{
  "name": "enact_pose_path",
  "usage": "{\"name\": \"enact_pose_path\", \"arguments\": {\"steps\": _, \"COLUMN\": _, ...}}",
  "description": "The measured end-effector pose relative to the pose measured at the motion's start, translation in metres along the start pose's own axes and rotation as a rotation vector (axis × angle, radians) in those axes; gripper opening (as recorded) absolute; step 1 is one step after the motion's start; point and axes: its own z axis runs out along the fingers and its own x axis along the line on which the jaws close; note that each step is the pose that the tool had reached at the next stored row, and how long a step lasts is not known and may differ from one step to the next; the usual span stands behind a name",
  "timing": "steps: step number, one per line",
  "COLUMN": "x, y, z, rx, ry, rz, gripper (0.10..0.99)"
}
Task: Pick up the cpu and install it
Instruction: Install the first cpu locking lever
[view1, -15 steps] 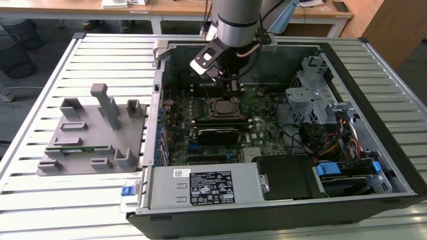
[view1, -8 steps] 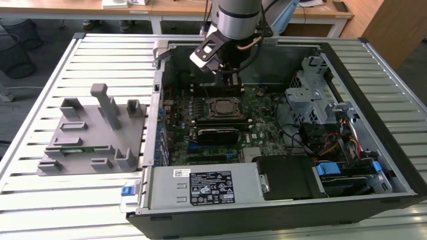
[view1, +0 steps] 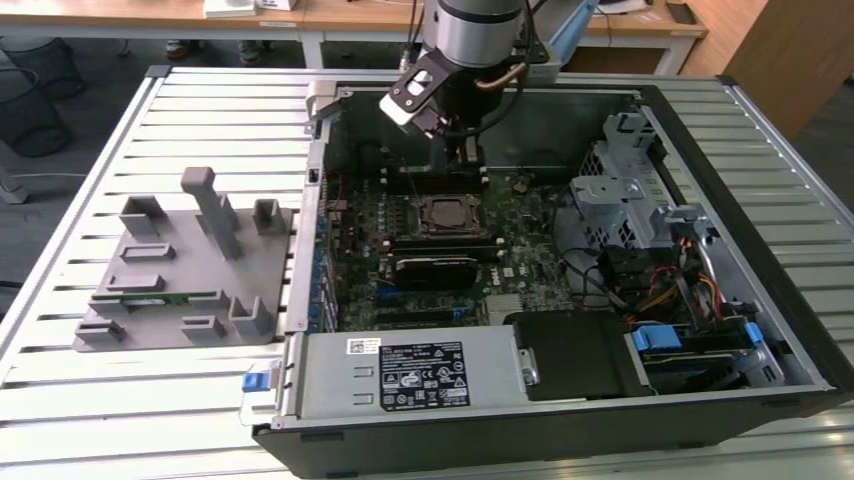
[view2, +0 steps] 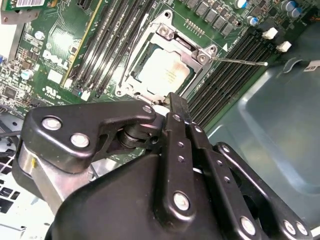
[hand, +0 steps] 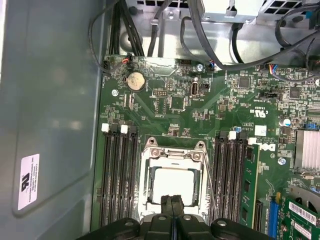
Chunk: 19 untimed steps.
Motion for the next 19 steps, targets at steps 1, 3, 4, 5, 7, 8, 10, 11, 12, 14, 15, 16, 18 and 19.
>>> {"name": "enact_pose_path", "arguments": {"steps": 1, "x": 0.0000, "y": 0.0000, "z": 0.0000, "rx": 0.000, "ry": -0.0001, "rz": -0.009, "gripper": 0.106}}
{"name": "enact_pose_path", "arguments": {"steps": 3, "x": 0.0000, "y": 0.0000, "z": 0.0000, "rx": 0.001, "ry": -0.0010, "rz": -0.042, "gripper": 0.106}}
{"name": "enact_pose_path", "arguments": {"steps": 4, "x": 0.0000, "y": 0.0000, "z": 0.0000, "rx": 0.002, "ry": -0.0017, "rz": -0.060, "gripper": 0.106}}
{"name": "enact_pose_path", "arguments": {"steps": 5, "x": 0.0000, "y": 0.0000, "z": 0.0001, "rx": 0.002, "ry": -0.0023, "rz": -0.078, "gripper": 0.106}}
{"name": "enact_pose_path", "arguments": {"steps": 7, "x": 0.0000, "y": 0.0000, "z": 0.0001, "rx": 0.003, "ry": -0.0032, "rz": -0.111, "gripper": 0.106}}
{"name": "enact_pose_path", "arguments": {"steps": 8, "x": 0.0000, "y": 0.0000, "z": 0.0001, "rx": 0.004, "ry": -0.0034, "rz": -0.126, "gripper": 0.106}}
{"name": "enact_pose_path", "arguments": {"steps": 10, "x": -0.0001, "y": 0.0000, "z": 0.0001, "rx": 0.004, "ry": -0.0035, "rz": -0.148, "gripper": 0.106}}
{"name": "enact_pose_path", "arguments": {"steps": 11, "x": 0.0000, "y": 0.0000, "z": 0.0002, "rx": 0.004, "ry": -0.0034, "rz": -0.154, "gripper": 0.106}}
{"name": "enact_pose_path", "arguments": {"steps": 12, "x": -0.0001, "y": 0.0002, "z": 0.0002, "rx": 0.005, "ry": -0.0034, "rz": -0.161, "gripper": 0.106}}
{"name": "enact_pose_path", "arguments": {"steps": 14, "x": -0.0001, "y": 0.0004, "z": 0.0002, "rx": 0.005, "ry": -0.0034, "rz": -0.189, "gripper": 0.106}}
{"name": "enact_pose_path", "arguments": {"steps": 15, "x": -0.0001, "y": 0.0004, "z": 0.0002, "rx": 0.006, "ry": -0.0034, "rz": -0.201, "gripper": 0.106}}
{"name": "enact_pose_path", "arguments": {"steps": 16, "x": -0.0001, "y": 0.0004, "z": 0.0001, "rx": 0.006, "ry": -0.0035, "rz": -0.215, "gripper": 0.106}}
{"name": "enact_pose_path", "arguments": {"steps": 18, "x": -0.0001, "y": 0.0004, "z": 0.0003, "rx": 0.007, "ry": -0.0033, "rz": -0.250, "gripper": 0.106}}
{"name": "enact_pose_path", "arguments": {"steps": 19, "x": -0.0001, "y": 0.0004, "z": 0.0004, "rx": 0.007, "ry": -0.0033, "rz": -0.269, "gripper": 0.106}}
